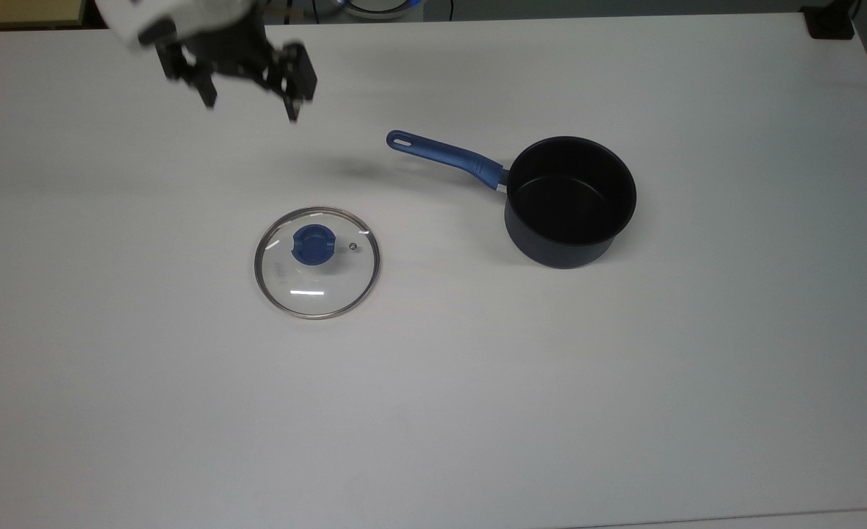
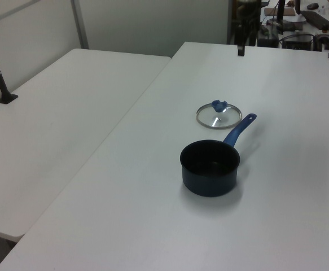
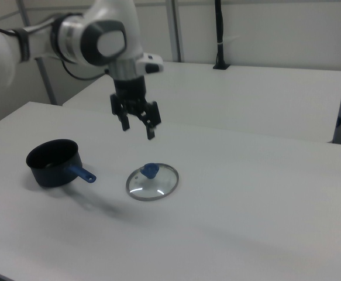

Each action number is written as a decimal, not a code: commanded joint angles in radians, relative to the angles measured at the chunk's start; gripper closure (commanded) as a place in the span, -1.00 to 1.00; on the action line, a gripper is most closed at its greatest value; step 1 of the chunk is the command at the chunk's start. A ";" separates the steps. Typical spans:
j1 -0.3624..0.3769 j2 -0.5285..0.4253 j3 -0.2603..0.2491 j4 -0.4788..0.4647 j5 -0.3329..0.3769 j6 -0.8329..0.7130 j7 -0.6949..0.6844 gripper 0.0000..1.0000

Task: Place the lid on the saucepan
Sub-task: 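Move the open gripper down over the blue knob of the glass lid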

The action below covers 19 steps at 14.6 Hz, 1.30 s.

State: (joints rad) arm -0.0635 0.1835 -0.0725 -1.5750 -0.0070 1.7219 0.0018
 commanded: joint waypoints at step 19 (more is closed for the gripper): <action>0.099 0.318 0.005 0.024 -0.067 0.311 0.024 -0.79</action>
State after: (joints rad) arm 0.0296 0.4971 -0.0646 -1.5540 -0.0384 2.0165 0.0231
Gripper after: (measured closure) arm 0.106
